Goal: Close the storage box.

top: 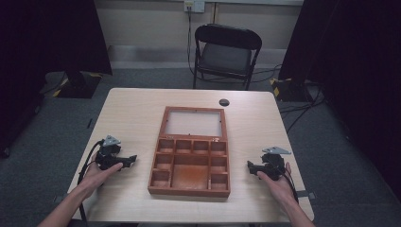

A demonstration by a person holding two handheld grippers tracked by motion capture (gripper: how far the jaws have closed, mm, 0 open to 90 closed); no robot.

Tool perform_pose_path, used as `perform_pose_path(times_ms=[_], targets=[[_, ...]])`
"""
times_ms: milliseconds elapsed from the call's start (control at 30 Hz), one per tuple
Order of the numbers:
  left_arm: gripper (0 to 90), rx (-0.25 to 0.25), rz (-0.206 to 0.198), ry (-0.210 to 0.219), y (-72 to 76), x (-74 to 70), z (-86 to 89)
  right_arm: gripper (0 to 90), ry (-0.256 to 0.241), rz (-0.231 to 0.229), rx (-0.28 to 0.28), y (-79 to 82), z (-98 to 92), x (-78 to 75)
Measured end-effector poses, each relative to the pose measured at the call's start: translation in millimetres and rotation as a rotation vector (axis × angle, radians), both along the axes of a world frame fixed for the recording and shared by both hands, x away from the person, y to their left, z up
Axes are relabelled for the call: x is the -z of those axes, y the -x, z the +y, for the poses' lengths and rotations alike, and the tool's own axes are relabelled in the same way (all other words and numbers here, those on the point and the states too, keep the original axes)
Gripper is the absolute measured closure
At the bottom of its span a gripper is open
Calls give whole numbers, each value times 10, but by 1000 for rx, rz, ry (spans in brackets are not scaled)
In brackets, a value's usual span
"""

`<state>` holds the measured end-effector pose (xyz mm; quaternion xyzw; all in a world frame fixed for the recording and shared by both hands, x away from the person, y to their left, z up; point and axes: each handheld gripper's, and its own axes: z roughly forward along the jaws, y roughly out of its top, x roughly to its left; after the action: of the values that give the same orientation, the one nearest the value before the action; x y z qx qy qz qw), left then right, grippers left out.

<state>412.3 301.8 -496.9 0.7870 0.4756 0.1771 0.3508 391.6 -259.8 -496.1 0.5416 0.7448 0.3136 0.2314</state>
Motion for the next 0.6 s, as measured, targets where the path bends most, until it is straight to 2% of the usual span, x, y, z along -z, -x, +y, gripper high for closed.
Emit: perform_pose_path(times_ms=[33,267,333,367,400,433,467,600], targets=[[172,2,-1,1,0,-9,-7,161,4,2,0,0,0,1],[194,19,-7,11,-8,-82,-73,147,-26,-2,-6,3,9,-30],[194,19,-3,26,-16,-108,-91,148,-26,-4,-4,7,31,-59],[194,34,-4,32,-17,-133,-111,150,-20,3,-8,9,46,-66],[193,40,-3,32,-14,-143,-127,152,-3,40,-30,5,84,-75],[193,44,-13,22,1,-179,-158,155,-41,73,-62,-18,106,-89],[193,44,-17,33,6,-196,-169,153,-49,91,-70,-26,116,-105],[193,36,-34,53,1,-258,-181,164,-64,81,-72,-22,148,-170]])
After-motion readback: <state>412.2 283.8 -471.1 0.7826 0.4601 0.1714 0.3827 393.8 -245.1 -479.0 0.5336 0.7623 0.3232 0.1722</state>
